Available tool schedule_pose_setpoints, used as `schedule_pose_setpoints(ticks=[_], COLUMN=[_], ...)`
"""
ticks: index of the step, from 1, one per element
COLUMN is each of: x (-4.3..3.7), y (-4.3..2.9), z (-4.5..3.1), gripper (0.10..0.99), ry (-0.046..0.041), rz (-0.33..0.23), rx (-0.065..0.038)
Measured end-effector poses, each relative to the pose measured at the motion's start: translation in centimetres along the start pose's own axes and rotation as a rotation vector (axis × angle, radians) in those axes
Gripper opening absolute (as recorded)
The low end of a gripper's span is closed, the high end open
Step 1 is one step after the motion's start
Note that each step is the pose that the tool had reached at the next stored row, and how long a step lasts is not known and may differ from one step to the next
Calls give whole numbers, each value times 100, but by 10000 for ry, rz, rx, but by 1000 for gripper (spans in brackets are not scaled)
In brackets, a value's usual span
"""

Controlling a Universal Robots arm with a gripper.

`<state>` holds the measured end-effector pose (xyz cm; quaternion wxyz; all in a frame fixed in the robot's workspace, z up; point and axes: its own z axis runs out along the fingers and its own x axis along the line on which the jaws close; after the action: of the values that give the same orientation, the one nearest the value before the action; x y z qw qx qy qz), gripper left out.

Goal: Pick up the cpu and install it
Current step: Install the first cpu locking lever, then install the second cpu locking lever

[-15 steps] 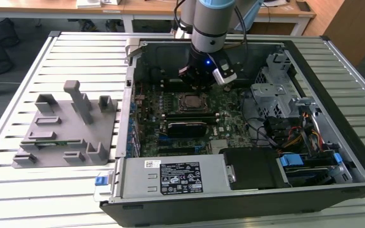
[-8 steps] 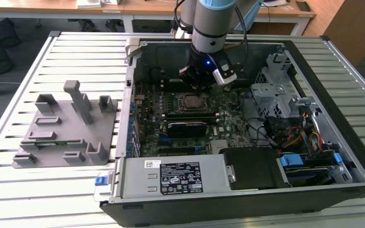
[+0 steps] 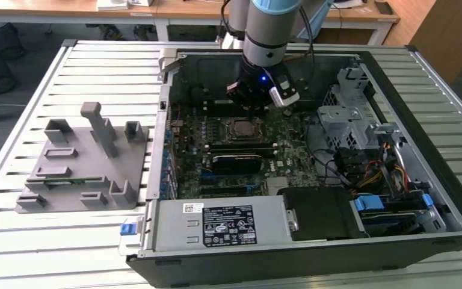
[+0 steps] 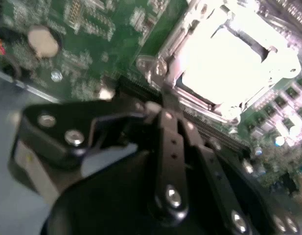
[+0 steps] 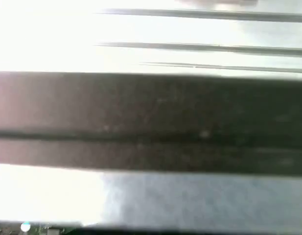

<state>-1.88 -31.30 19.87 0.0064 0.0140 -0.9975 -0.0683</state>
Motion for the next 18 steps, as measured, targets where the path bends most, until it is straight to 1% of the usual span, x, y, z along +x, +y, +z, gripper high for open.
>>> schedule_pose_setpoints(ticks=[3, 5, 9, 10, 18], x=[1, 1, 3, 3, 3], y=[7, 1, -18, -20, -47], z=[-67, -71, -75, -75, -79], gripper=[106, 106, 106, 106, 106], ry=[6, 6, 9, 10, 9], rz=[0, -2, 2, 3, 1], rx=[13, 11, 90, 97, 98])
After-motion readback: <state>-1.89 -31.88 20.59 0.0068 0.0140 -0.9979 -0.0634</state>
